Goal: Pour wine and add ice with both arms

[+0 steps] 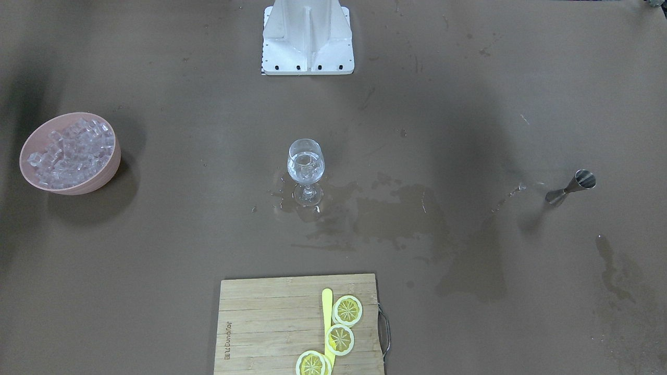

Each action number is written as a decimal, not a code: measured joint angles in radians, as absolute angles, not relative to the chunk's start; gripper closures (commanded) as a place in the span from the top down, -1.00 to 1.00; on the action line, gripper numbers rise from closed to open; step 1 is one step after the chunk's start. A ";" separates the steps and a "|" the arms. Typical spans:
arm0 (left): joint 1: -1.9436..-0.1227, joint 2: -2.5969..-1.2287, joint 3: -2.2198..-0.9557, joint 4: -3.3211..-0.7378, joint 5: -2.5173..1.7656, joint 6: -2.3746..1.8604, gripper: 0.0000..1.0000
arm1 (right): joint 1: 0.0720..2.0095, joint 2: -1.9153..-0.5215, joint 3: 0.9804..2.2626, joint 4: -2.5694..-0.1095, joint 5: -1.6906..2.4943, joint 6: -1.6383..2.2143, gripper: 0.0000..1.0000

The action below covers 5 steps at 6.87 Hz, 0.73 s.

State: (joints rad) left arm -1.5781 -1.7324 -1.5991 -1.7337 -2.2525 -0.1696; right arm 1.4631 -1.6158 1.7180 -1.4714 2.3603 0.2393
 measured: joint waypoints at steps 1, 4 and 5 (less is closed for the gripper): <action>-1.578 -1.724 -1.573 -1.774 -2.251 -0.149 0.95 | 1.463 -1.618 1.719 -1.470 2.362 0.239 1.00; -1.578 -1.660 -1.502 -1.972 -2.277 -0.147 0.95 | 1.462 -1.626 1.733 -1.471 2.369 0.240 1.00; -1.578 -1.654 -1.495 -1.989 -2.310 -0.149 0.95 | 1.462 -1.629 1.737 -1.471 2.370 0.241 1.00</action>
